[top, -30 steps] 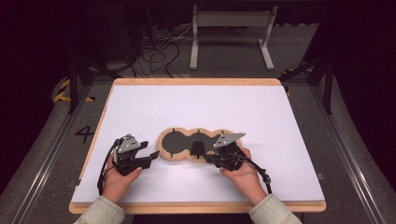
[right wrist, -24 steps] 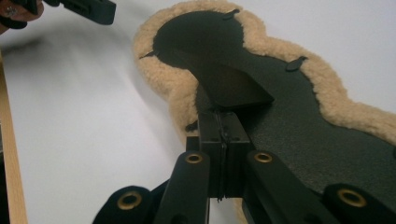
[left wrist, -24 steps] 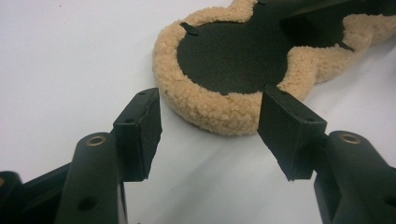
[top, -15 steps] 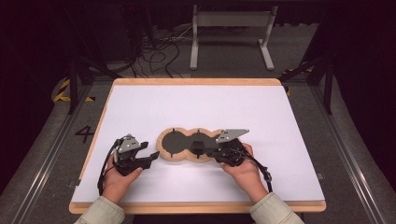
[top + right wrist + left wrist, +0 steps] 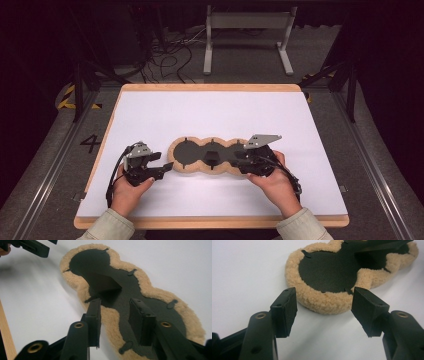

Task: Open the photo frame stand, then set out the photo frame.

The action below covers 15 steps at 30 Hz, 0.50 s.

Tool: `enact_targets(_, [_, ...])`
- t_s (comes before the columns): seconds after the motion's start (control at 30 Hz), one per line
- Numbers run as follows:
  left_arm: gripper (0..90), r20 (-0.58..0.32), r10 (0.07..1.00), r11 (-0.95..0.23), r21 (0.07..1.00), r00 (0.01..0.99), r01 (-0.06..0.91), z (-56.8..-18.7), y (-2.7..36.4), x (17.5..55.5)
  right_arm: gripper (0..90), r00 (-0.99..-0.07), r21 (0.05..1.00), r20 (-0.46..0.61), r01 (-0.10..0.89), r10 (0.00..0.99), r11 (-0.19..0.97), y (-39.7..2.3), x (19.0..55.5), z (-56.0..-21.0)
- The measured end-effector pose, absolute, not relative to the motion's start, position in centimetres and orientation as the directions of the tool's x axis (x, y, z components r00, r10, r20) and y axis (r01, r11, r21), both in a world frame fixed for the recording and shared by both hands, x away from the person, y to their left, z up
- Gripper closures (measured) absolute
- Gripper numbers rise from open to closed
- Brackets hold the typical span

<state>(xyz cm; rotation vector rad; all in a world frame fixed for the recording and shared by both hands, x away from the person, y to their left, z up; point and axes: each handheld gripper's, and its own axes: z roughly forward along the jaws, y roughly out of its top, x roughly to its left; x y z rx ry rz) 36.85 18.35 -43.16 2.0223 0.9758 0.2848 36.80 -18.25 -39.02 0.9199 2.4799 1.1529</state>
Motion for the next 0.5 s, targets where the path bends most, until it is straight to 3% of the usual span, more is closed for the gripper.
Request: enact_targets(0.5, [35.3,-0.136,0.728,-0.358,0.761,0.672,0.542,-43.1,17.6,37.2,44.8,-0.723,0.763,0.049,0.472,0.689,0.441,-21.6,36.2,-37.2])
